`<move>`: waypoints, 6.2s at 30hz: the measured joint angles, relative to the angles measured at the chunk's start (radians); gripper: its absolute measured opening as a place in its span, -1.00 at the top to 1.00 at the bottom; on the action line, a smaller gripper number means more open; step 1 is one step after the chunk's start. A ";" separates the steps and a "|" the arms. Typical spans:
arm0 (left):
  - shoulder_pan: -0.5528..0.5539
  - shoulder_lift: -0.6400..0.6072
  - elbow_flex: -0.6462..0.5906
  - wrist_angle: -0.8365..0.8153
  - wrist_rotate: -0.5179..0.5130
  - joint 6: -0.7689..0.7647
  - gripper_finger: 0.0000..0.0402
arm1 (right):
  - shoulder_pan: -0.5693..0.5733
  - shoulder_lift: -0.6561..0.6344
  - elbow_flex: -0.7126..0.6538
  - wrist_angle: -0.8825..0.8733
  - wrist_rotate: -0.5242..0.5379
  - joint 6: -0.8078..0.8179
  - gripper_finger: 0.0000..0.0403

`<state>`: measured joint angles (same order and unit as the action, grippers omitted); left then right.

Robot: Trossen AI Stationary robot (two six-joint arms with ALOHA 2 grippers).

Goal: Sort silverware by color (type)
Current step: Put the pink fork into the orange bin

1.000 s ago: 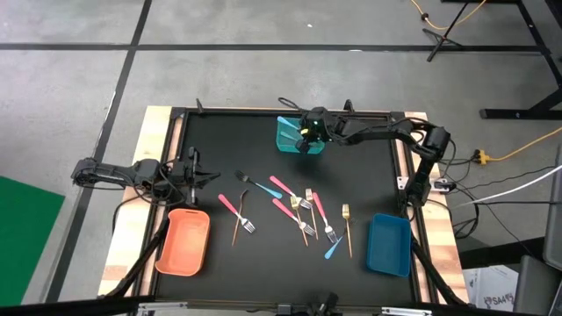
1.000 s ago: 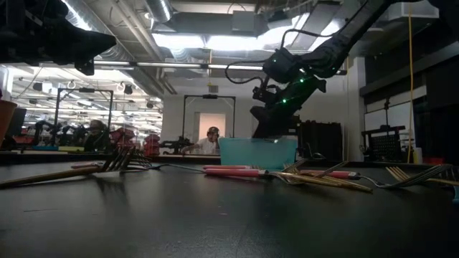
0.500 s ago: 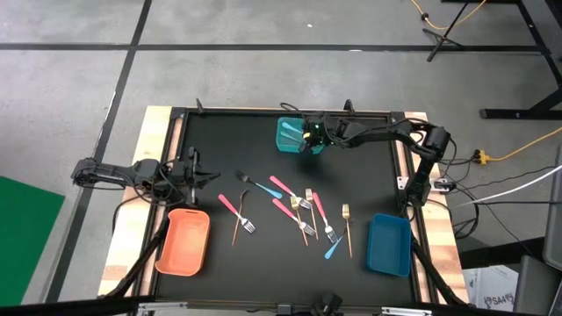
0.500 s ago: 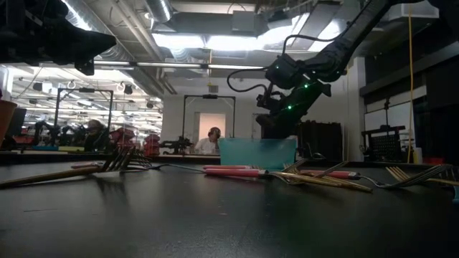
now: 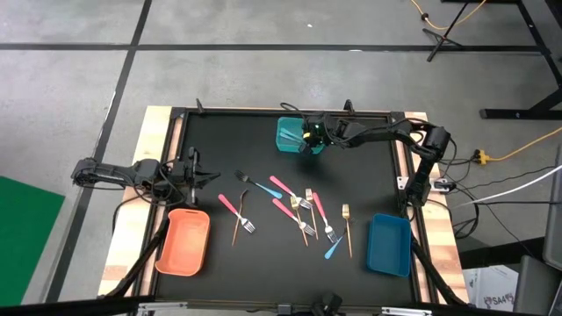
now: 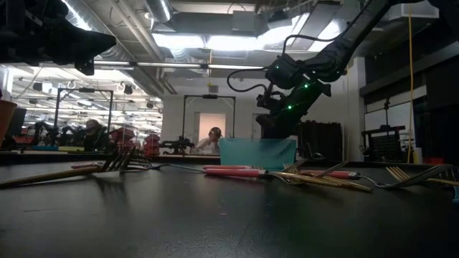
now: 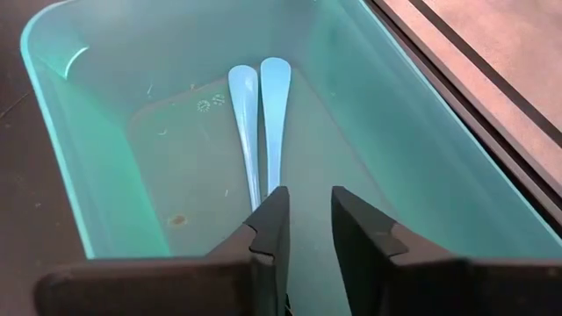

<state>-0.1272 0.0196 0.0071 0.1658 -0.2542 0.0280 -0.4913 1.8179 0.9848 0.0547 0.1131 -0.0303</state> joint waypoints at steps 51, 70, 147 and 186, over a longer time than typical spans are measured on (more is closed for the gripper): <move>-0.032 0.774 0.456 0.136 0.008 -0.213 0.34 | 0.141 -0.454 0.002 -0.146 -0.333 -0.184 0.51; -0.127 1.282 0.907 -0.791 0.178 -0.263 0.43 | 0.357 -0.475 0.002 -0.351 -0.208 -0.239 0.51; -0.130 1.580 0.814 -0.746 0.167 -0.042 0.51 | 0.360 -0.474 0.001 -0.349 -0.207 -0.237 0.51; -0.137 1.579 1.310 -1.123 0.191 -0.413 0.80 | 0.360 -0.474 0.001 -0.351 -0.210 -0.237 0.51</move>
<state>-0.2647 1.5990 1.3167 -0.9574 -0.0633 -0.3850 -0.1310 1.3441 0.9859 -0.2958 -0.0967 -0.2672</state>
